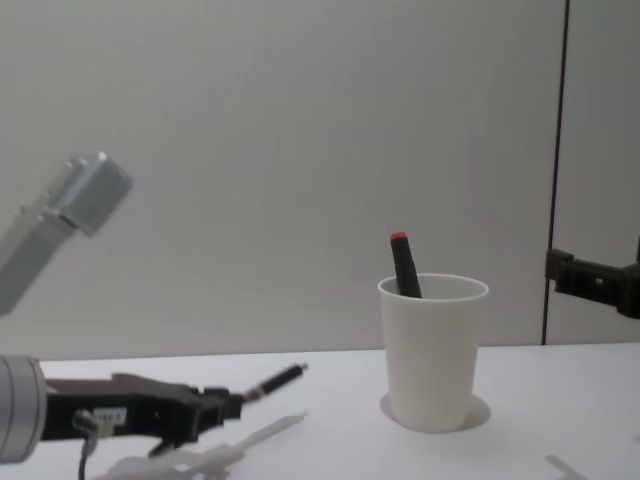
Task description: Place the pen into the pen holder.
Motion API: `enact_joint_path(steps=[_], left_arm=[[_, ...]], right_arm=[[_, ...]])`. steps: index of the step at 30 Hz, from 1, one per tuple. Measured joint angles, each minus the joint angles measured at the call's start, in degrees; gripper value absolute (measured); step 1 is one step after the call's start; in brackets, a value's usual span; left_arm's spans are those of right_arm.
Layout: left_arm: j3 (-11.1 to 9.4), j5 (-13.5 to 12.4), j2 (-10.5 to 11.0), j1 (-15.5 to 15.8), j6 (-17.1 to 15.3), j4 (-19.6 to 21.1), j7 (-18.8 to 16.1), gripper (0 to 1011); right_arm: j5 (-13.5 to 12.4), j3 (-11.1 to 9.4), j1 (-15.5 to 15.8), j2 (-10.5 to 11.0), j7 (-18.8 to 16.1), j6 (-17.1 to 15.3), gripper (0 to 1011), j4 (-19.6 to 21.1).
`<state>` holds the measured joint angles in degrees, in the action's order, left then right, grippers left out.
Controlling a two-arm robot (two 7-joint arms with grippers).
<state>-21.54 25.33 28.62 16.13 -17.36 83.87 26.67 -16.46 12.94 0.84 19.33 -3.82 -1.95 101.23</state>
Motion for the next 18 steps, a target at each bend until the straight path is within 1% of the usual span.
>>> enact_joint_path(steps=[1,3,5,6,8,11,13,14,16,18], left_arm=[[0.13,0.51,0.08,-0.18,0.33,0.22,-0.49,121],[0.57,2.51,0.37,-0.8,1.46,0.97,-2.02,121],[0.89,3.67,0.6,-1.21,2.39,1.5,-3.18,121],[1.19,4.81,0.82,-1.54,3.28,2.01,-4.12,121],[1.56,6.03,1.07,-1.93,4.25,2.62,-5.07,123],[2.42,8.74,1.7,-2.87,6.74,4.09,-7.13,121],[2.71,9.76,1.91,-3.13,7.78,4.63,-7.81,121],[3.03,10.67,2.11,-3.36,8.7,5.19,-8.4,121],[3.26,11.35,2.26,-3.55,9.48,5.63,-8.82,121],[3.78,12.56,2.55,-3.88,10.8,6.61,-9.5,121]], right_arm=[[0.0,0.0,0.0,0.0,0.0,0.0,1001,0.0],[0.0,0.0,0.0,0.0,0.0,0.0,1002,0.0],[0.0,0.0,0.0,0.0,0.0,0.0,1001,0.0],[0.0,0.0,0.0,0.0,0.0,0.0,1002,0.0],[0.0,0.0,0.0,0.0,0.0,0.0,1001,0.0],[0.0,0.0,0.0,0.0,0.0,0.0,1002,0.0],[0.0,0.0,0.0,0.0,0.0,0.0,1001,0.0],[0.0,0.0,0.0,0.0,0.0,0.0,1001,0.0],[0.0,0.0,0.0,0.0,0.0,0.0,1001,0.0],[0.0,0.0,0.0,0.0,0.0,0.0,1001,0.0]])
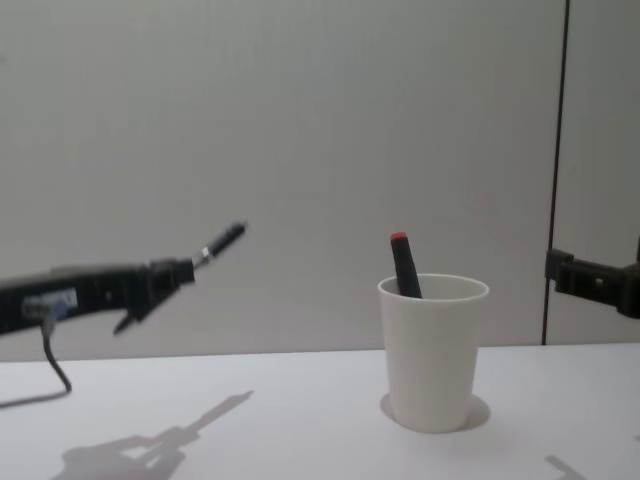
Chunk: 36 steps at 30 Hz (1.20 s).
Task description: Place the pen into the pen holder.
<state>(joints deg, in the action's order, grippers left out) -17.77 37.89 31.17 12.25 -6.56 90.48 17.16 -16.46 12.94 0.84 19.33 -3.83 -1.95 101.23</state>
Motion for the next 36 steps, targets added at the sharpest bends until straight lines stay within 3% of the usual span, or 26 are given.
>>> enact_joint_path(steps=[8,16,26,36], left_arm=[[0.93,2.49,0.31,-0.19,2.89,2.23,-0.62,121],[1.19,3.72,-0.09,0.69,3.92,3.7,1.48,121],[0.32,3.69,-1.76,2.59,3.06,4.23,6.12,121],[-1.4,1.97,-4.08,4.63,1.25,4.13,10.92,121]], right_arm=[[0.0,0.0,0.0,0.0,0.0,0.0,1001,0.0],[0.0,0.0,0.0,0.0,0.0,0.0,1001,0.0],[0.0,0.0,0.0,0.0,0.0,0.0,1001,0.0],[0.0,0.0,0.0,0.0,0.0,0.0,1001,0.0]])
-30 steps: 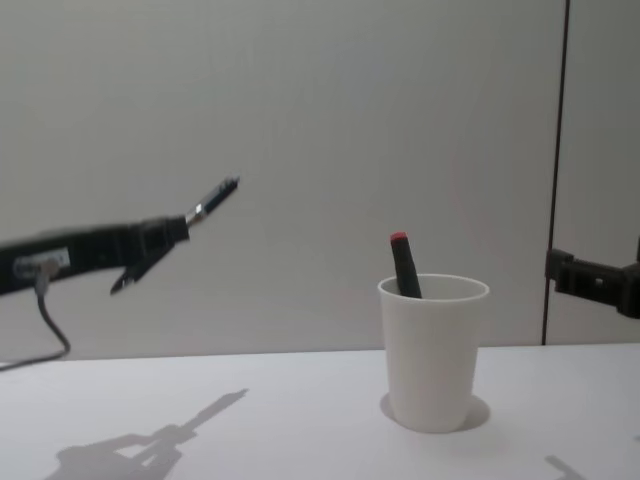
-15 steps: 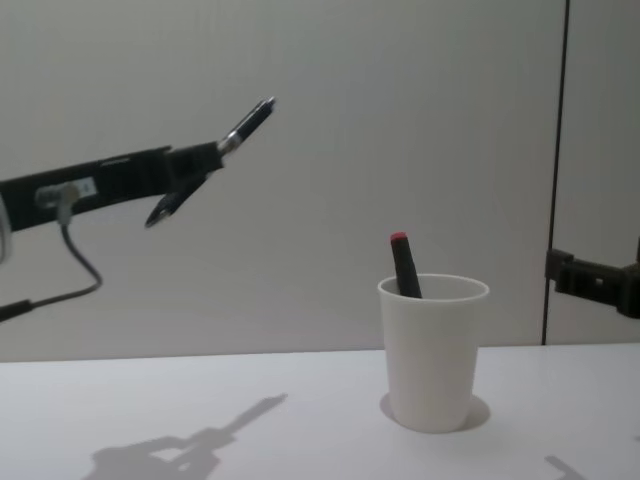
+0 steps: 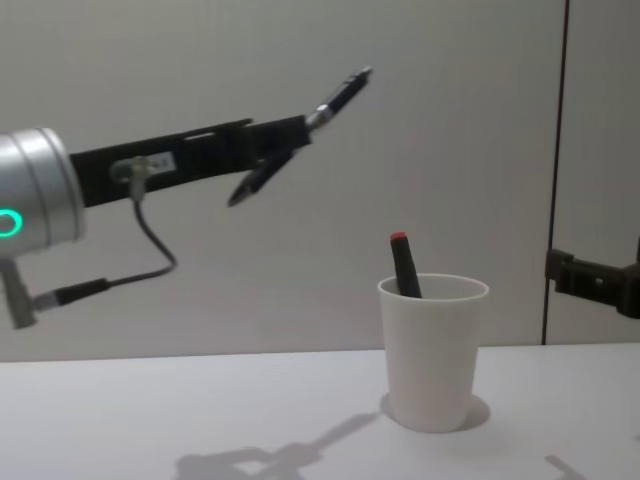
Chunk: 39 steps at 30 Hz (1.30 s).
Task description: Place the pen into the pen holder.
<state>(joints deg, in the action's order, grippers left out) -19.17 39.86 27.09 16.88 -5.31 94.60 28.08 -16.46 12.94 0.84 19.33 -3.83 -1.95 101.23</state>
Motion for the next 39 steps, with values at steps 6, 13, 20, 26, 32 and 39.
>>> enact_joint_path(steps=[6,13,20,26,32,39], left_arm=[[-0.99,-1.09,-1.21,0.87,-0.75,-0.11,1.64,121],[-1.85,-2.12,-2.23,1.54,-1.14,-0.33,2.68,121],[-2.69,-3.04,-3.23,2.08,-1.43,-0.57,3.26,121],[-3.22,-3.53,-3.81,2.45,-1.59,-0.78,3.66,121],[-3.71,-4.05,-4.32,2.83,-1.92,-0.97,4.32,121],[-4.14,-4.61,-4.65,3.17,-2.45,-1.02,5.14,121]], right_arm=[[0.0,0.0,0.0,0.0,0.0,0.0,1001,0.0],[0.0,0.0,0.0,0.0,0.0,0.0,1001,0.0],[0.0,0.0,0.0,0.0,0.0,0.0,1001,0.0],[0.0,0.0,0.0,0.0,0.0,0.0,1001,0.0],[0.0,0.0,0.0,0.0,0.0,0.0,1001,0.0],[0.0,0.0,0.0,0.0,0.0,0.0,1001,0.0]])
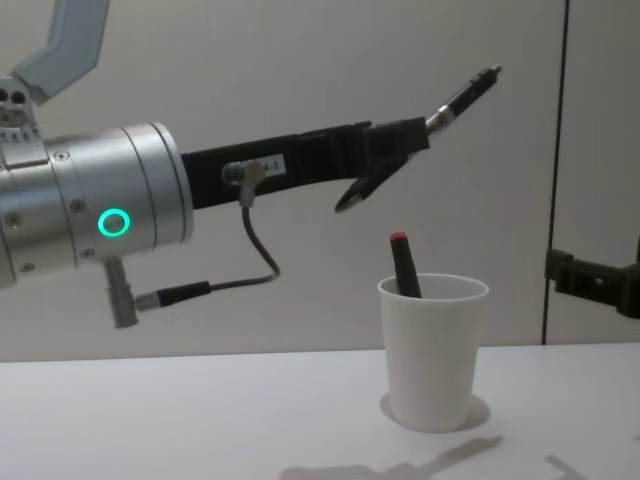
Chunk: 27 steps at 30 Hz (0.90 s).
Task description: Place the pen into the pen holder.
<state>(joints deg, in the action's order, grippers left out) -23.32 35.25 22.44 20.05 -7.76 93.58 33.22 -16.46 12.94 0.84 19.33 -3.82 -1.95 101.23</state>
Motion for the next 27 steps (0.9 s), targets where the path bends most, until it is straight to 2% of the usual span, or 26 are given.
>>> enact_joint_path(steps=[17,22,27], left_arm=[[-0.54,-0.83,-0.25,0.41,-0.97,0.12,0.99,121],[-0.62,-0.94,-0.28,0.45,-1.09,0.15,1.15,121],[-0.65,-0.98,-0.3,0.48,-1.15,0.18,1.2,121]], right_arm=[[-0.11,-0.03,0.03,0.03,-0.14,0.0,1002,0.04],[-1.34,-0.24,0.4,0.27,-0.85,-0.12,1001,0.62],[-3.95,-0.62,1.37,0.68,-1.48,-0.5,1002,2.04]])
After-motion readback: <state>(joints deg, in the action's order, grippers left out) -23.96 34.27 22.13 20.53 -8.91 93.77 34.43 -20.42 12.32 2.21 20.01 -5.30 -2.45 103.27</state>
